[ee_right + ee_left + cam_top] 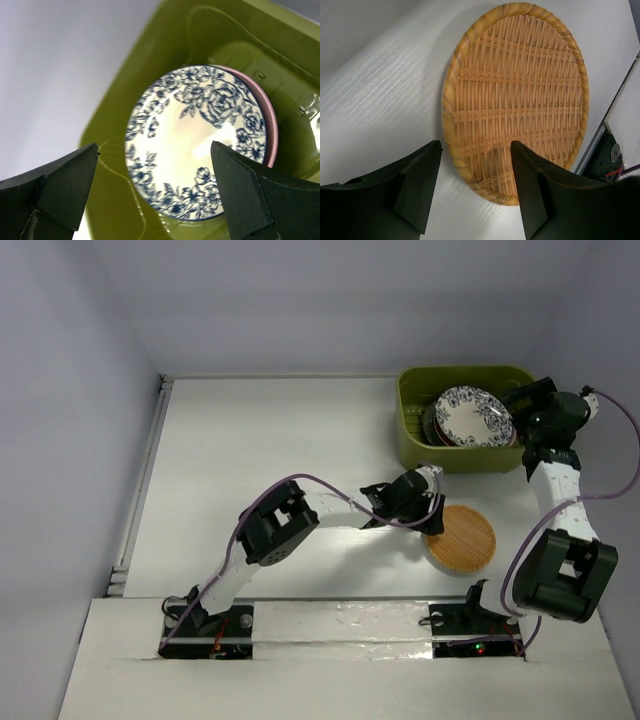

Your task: Place the plates into the plastic bin on the countertop

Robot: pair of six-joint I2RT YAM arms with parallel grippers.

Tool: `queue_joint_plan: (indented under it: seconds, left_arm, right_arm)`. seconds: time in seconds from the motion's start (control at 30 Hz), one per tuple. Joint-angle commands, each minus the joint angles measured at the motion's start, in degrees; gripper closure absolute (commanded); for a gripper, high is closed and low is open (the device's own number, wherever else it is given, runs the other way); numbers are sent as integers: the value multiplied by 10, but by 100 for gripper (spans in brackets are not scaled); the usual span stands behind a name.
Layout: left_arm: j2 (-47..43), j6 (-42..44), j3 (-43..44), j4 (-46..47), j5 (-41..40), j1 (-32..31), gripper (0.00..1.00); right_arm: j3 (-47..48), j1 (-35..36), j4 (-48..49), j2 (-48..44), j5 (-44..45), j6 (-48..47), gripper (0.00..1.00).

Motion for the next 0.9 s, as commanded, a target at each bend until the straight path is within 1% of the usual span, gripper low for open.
queue_joint_plan:
  seconds: [0.0,0.07,0.17,0.2,0.23,0.27,0.3,0.37,0.4,0.43,0.47,0.5,0.53,0.57,0.6,0.63,0.67,0.7,0.73,0.77,0.8,0.83,0.87]
  left_arm:
    - [24,15,20,-26,-2,-10,44]
    - [34,16,27,-31,-8,-10,46]
    - [42,12,25,-28,-18,-15,60]
    - [44,11,23,-26,-21,-15,75]
    - [43,7,15,-20,-27,-15,88]
    - [41,5,10,-16,-35,-15,98]
    - [35,0,7,-14,-39,-15,100]
    - [18,-4,-19,4,-43,-15,100]
    - [6,-11,-32,15,-44,-9,100]
    - [-23,-16,-58,35,-43,-1,100]
    - [-38,-22,-72,47,-30,4,100]
    - [-56,-29,-89,60,-23,10,100]
    - [-97,-45,-128,96,-15,17,100]
    - [-117,-54,-150,115,1,33,100]
    - [-139,-62,-171,132,10,41,100]
    - [-183,-80,-214,163,16,50,100]
    - [-204,-87,-235,177,27,60,100]
    - [-249,-94,-254,189,31,78,100]
    - [-273,-102,-287,206,36,96,100]
    - [-294,-105,-303,212,35,97,100]
    - [-317,-109,-316,216,36,116,100]
    - [-359,-113,-329,226,37,126,100]
    - [-377,-122,-350,233,42,138,100]
  right_arm:
    - [-7,-4,3,-30,29,-13,0]
    - [-15,-4,2,-38,40,-15,0]
    - [-10,-4,-11,-42,44,-20,1]
    - [-14,-4,-10,-47,33,-21,6]
    - [-20,-4,0,-63,27,-19,9]
    - [-34,-4,4,-75,23,-18,13]
    - [-41,-4,8,-87,12,-16,20]
    - [-70,-4,17,-130,3,-14,26]
    - [-79,-4,16,-147,1,-14,32]
    - [-92,-4,16,-165,1,-12,35]
    - [-123,-4,22,-205,-3,-5,37]
    - [-140,-4,31,-224,-22,-2,48]
    - [-156,-4,50,-243,-35,-1,55]
    - [-170,-4,57,-258,-46,-2,64]
    - [-189,-4,58,-285,-69,-5,87]
    - [-197,-4,54,-297,-79,-9,97]
    - [-205,-4,53,-308,-91,-14,100]
    - [-212,-4,54,-325,-118,-34,100]
    - [-223,-4,49,-332,-131,-45,100]
    - [-228,-4,47,-338,-144,-45,100]
    - [-233,1,50,-342,-183,-55,95]
    - [-244,9,57,-346,-201,-57,85]
    - [-248,15,58,-346,-212,-59,68]
